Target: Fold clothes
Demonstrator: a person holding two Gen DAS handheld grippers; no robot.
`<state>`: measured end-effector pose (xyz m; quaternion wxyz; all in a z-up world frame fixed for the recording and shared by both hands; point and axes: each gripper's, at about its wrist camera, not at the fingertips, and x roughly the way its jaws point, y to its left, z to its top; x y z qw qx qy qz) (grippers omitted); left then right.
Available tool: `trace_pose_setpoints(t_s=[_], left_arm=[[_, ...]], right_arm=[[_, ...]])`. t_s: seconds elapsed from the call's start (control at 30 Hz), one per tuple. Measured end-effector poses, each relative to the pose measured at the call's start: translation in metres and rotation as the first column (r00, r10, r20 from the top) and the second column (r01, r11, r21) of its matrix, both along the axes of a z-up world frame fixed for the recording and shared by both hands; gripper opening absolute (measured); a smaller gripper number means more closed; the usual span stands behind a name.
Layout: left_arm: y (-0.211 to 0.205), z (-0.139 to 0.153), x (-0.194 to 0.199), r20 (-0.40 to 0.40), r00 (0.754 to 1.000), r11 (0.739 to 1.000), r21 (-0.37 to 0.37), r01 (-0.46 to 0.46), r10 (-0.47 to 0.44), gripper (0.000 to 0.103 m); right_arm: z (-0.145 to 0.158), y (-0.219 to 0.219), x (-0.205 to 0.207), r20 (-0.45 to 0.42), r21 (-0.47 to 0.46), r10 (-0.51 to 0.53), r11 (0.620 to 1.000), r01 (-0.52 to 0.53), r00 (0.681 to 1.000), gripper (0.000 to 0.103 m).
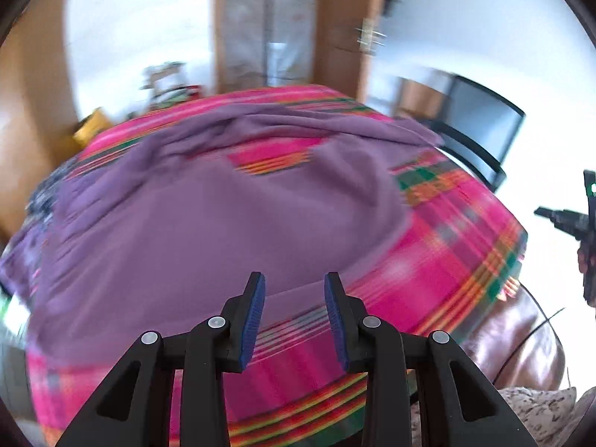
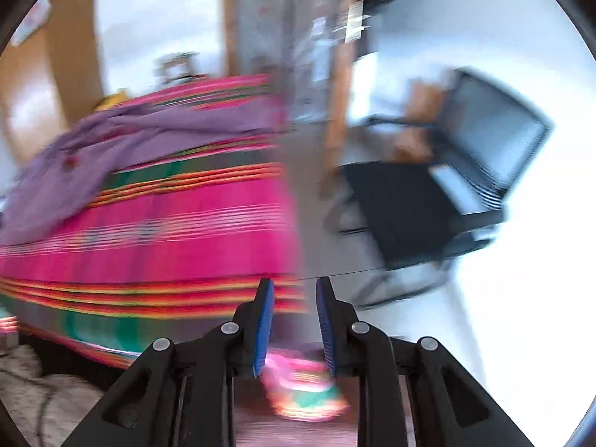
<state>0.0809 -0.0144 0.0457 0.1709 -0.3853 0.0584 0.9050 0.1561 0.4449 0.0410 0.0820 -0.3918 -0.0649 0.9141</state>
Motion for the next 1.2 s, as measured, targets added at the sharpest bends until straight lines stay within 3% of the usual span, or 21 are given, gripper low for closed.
trace_pose_setpoints(t_s=[0.03,0.07,0.13,0.27,0.43,0.67,0.87,1.13,1.2], left_arm=[[0.016,0.0,-0.001,-0.01,0.999,0.999,-0.021,0.036,-0.036,0.034],[0.026,0.0,0.0,-0.025,0.998,0.997,-0.039,0.06,-0.061,0.035],[0.047,-0.002,0.001,-0.069,0.992,0.991,-0.095,0.098,-0.104,0.035],[0.068,-0.007,-0.003,-0.071,0.987,0.984,-0.122,0.133,-0.142,0.035],[0.079,-0.017,-0.009,-0.065,0.988,0.977,-0.171,0.13,-0.143,0.035],[0.092,-0.032,-0.019,-0.065,0.985,0.965,-0.219,0.142,-0.159,0.035],[0.103,-0.044,-0.031,-0.054,0.986,0.953,-0.27,0.139,-0.159,0.035],[0.099,-0.048,-0.05,-0.028,0.992,0.966,-0.232,0.112,-0.122,0.034],[0.095,-0.048,-0.056,-0.009,0.993,0.977,-0.185,0.11,-0.114,0.022]], right_arm=[[0.006,0.006,0.007,-0.039,0.083,-0.05,0.995,0.053,0.998,0.026],[0.01,0.011,0.011,-0.07,0.11,-0.076,0.99,0.083,0.995,0.027],[0.006,-0.001,0.003,-0.059,0.042,-0.02,0.999,0.022,0.998,0.034],[-0.007,-0.035,-0.021,-0.027,-0.113,0.134,0.984,-0.136,0.991,0.035],[-0.02,-0.09,-0.07,-0.024,-0.286,0.33,0.902,-0.322,0.944,0.035],[-0.026,-0.127,-0.126,-0.012,-0.419,0.406,0.828,-0.373,0.914,0.037],[-0.035,-0.151,-0.154,0.021,-0.456,0.442,0.802,-0.385,0.897,0.042],[-0.034,-0.168,-0.176,0.002,-0.532,0.482,0.742,-0.407,0.876,0.042],[-0.032,-0.175,-0.191,-0.01,-0.556,0.483,0.725,-0.406,0.876,0.042]])
